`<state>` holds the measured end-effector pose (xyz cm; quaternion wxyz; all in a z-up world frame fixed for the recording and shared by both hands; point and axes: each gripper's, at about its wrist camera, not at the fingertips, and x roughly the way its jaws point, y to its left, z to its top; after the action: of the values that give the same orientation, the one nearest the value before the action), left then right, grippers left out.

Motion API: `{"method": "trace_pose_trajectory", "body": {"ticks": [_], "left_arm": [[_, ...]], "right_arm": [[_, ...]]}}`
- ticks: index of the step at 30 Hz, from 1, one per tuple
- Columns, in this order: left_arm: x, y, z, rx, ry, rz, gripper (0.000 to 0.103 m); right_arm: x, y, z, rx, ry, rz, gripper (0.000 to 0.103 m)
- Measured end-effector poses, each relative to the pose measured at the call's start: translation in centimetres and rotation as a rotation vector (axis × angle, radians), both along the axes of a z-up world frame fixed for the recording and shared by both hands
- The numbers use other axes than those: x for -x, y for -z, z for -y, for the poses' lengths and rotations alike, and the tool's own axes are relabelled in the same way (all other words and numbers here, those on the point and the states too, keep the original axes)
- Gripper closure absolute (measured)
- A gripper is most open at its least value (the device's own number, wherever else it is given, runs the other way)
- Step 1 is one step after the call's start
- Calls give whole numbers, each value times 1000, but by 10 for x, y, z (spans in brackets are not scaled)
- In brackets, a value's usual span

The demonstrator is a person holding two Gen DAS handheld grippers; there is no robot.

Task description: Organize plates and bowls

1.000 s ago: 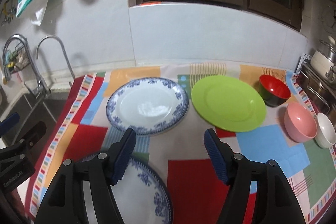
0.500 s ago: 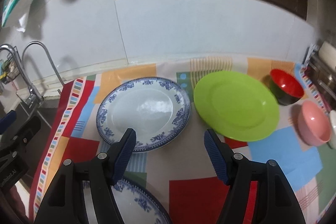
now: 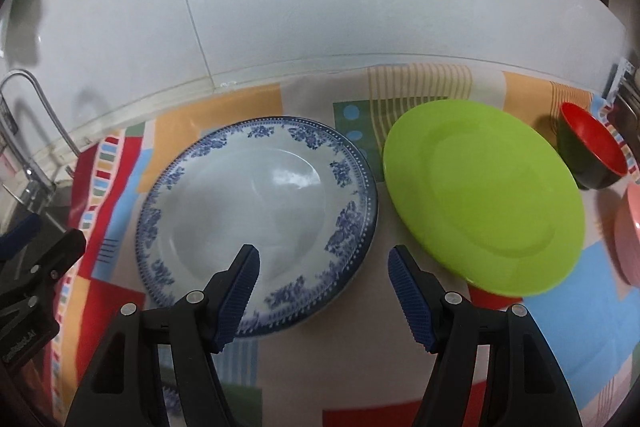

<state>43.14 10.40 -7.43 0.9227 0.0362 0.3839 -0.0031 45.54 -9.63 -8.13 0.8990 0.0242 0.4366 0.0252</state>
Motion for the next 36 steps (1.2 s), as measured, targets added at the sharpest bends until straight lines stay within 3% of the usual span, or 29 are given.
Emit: {"method": "trace_pose_trajectory", "body": {"ticks": [15,31,36], "left_arm": [[-62,29,7,35,69,-84,30],[-96,51,2,98,80,-179,54],[-98,51,1,92,80,-174,62]], "right_arm": [[-42,13,5,7,60,-31,36],[-58,19,1,59,78,-33,52],[-59,20,-2,99,67,-34,59]]}}
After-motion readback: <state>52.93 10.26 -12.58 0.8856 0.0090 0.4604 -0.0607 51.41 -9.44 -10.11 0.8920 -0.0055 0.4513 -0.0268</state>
